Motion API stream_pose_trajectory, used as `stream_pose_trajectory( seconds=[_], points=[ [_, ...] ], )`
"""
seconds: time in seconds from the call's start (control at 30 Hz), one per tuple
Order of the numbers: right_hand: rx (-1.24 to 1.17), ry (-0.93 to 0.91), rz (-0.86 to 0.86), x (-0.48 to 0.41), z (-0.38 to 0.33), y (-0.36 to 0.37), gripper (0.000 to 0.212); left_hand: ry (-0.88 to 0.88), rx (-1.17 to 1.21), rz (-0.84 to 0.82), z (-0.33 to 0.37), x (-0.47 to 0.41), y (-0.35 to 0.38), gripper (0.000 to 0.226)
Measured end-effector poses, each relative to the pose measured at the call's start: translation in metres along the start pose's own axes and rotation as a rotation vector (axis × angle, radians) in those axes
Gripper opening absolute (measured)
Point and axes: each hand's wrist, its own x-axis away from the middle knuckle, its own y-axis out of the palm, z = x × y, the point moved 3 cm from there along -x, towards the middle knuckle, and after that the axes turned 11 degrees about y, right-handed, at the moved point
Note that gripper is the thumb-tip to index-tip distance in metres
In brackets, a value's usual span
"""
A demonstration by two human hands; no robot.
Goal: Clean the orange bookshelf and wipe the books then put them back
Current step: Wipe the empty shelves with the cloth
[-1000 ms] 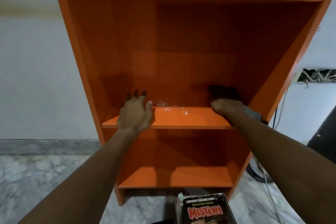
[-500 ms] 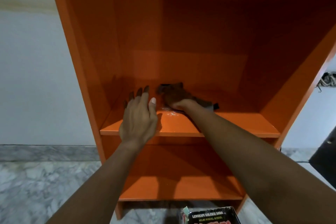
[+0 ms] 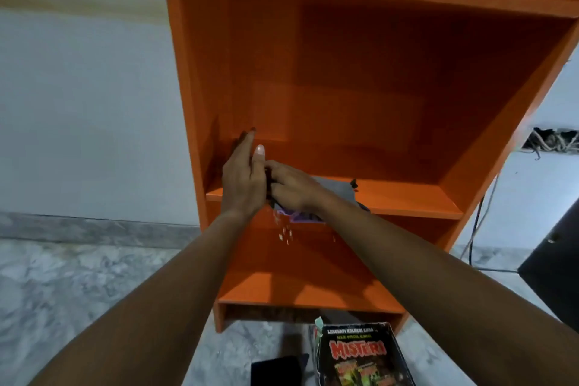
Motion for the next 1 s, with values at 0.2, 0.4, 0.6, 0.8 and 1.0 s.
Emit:
stream_pose_trajectory(
  seconds=[0.2,0.4,0.6,0.8,1.0],
  points=[
    [-0.056,-0.165,0.149,0.041,-0.015,0.010,0.032,-0.008,-0.146,0.026,0.018,0.034,-0.046,0.043],
    [-0.342,0.014,0.128,0.057,-0.029,-0.002,0.027,-0.129,-0.364,0.244,0.035,0.030,-0.095,0.027],
    [-0.566,0.173,0.436,0.022,-0.037,-0.033,0.032,-0.227,-0.562,0.013,0.002,0.010,-0.100,0.046],
    [-0.109,0.622,0.336,-0.082,0.050,-0.021,0.044,0.035,-0.423,0.111,-0.029,0.018,-0.092,0.027],
    [0.318,0.482,0.076,-0.143,0.023,-0.002,0.068,0.166,-0.407,0.186,-0.051,0.019,-0.083,0.034]
  ],
)
